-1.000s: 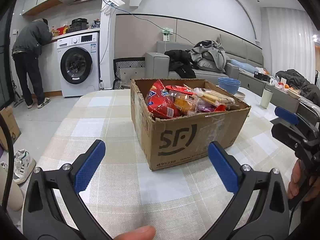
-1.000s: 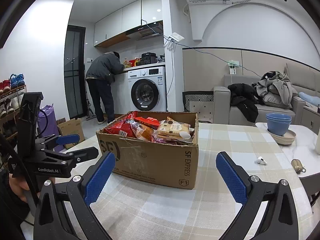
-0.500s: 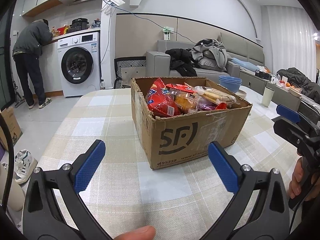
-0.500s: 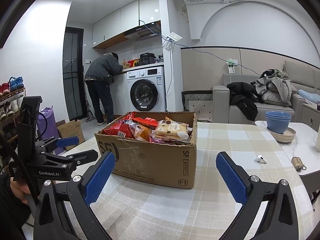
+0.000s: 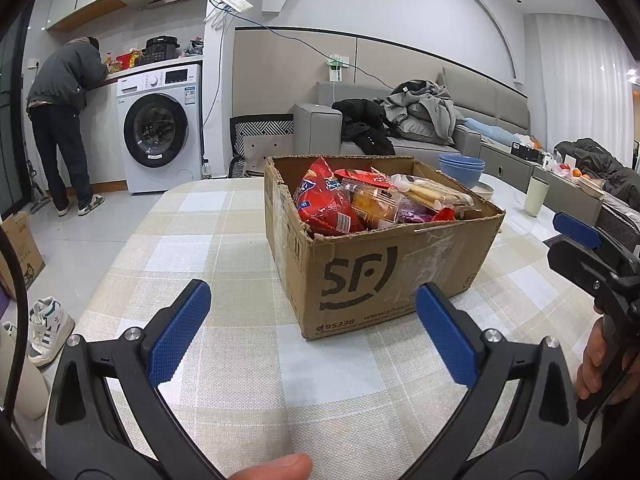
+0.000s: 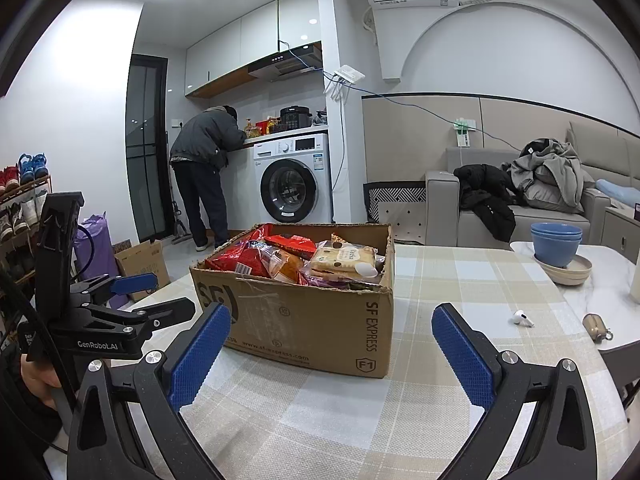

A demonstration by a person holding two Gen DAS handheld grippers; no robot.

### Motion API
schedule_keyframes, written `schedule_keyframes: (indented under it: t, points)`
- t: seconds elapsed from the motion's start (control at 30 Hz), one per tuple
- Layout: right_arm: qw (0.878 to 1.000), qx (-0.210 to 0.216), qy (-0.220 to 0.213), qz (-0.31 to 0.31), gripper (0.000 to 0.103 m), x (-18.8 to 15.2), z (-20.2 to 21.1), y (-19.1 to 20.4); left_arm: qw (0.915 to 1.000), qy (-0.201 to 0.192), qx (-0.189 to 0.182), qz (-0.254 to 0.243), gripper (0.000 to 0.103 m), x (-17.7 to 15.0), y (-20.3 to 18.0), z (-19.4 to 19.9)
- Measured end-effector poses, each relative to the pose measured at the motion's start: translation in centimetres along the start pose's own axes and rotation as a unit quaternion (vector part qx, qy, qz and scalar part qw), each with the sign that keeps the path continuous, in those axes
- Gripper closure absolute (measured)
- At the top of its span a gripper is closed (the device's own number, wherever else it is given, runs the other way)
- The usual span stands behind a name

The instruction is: Organize snacks

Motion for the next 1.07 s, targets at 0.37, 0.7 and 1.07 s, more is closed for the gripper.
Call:
schedule_keyframes:
  t: [0.37,0.7,1.07]
  points:
    - [1.0,0.0,0.0,0.0,0.0,-0.01,0.01,-0.02,1.0,0.0,0.001,0.002,0.001,-0.06,0.04,0.01]
    - [1.0,0.0,0.0,-0.001,0.0,0.0,0.02,-0.03,1.0,0.0,0.001,0.002,0.001,-0.09,0.05,-0.01]
    - [1.0,0.0,0.0,-0.001,0.0,0.04,0.03,-0.05,1.0,-0.002,0.003,0.004,0.001,-0.09,0.21,0.0]
Point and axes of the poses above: each gripper's, at about its wrist camera, not at the fingertips, and z roughly against the way its jaws point, y to its left, x to its top, the point moved 5 cm from there along -z, roughly the way its jaws point, and after that the axes turned 2 degrees about y, right-handed, at the moved point
